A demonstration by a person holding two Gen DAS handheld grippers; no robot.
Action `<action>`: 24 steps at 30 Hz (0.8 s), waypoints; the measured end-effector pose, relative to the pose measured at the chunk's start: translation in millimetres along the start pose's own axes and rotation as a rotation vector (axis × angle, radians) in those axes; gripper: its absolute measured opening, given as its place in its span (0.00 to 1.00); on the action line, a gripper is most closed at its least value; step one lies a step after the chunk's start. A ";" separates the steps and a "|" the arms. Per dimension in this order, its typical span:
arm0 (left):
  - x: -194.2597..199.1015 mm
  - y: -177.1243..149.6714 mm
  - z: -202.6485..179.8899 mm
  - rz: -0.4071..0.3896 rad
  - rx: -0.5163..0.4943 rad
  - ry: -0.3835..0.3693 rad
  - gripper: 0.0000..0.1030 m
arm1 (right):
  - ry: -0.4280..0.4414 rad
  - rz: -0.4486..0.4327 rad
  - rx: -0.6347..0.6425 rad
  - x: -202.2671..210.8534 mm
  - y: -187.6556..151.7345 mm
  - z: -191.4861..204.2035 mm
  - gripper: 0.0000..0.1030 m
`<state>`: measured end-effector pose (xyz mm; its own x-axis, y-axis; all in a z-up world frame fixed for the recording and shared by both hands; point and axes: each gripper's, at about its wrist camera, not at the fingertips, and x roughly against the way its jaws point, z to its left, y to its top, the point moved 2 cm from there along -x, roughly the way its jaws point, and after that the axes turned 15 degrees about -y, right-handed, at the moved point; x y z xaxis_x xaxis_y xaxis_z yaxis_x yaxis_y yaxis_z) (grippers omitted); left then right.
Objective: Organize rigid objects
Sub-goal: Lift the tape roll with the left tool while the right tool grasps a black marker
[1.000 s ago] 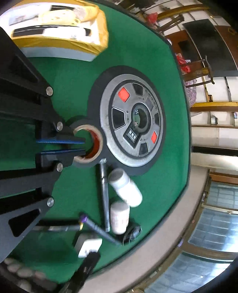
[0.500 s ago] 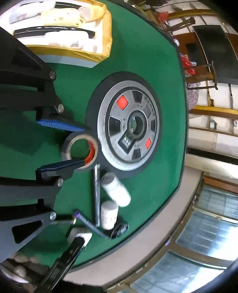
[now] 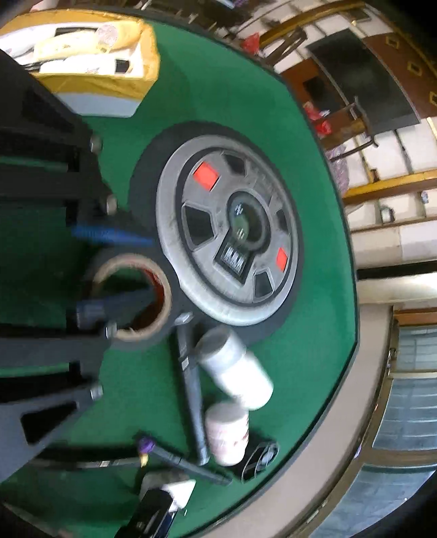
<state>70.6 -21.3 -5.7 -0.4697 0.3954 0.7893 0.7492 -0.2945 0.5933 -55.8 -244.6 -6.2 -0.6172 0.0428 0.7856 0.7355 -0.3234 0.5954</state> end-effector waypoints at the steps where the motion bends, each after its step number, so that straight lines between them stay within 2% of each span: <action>1: 2.2 -2.7 -2.2 0.003 0.012 -0.033 0.14 | 0.000 0.000 0.000 -0.2 0.4 -0.1 0.71; 7: 27.2 -24.6 -16.5 -0.015 0.035 -0.122 0.14 | 0.003 -0.002 -0.001 -0.6 -0.4 -0.8 0.71; 16: 112.4 -66.3 -11.1 -0.135 0.129 -0.245 0.14 | 0.001 -0.005 0.000 -0.2 0.0 -0.6 0.71; 21: 166.7 -97.0 3.7 -0.210 0.169 -0.265 0.14 | -0.002 0.028 0.012 10.5 -9.1 6.9 0.71; 24: 186.9 -109.3 15.9 -0.253 0.182 -0.250 0.14 | 0.007 0.029 0.088 23.4 -24.0 31.9 0.71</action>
<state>-91.7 98.6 74.5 -0.5385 0.6418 0.5460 0.7057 -0.0105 0.7084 -79.0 -205.7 3.2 -0.5968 0.0276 0.8019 0.7747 -0.2405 0.5848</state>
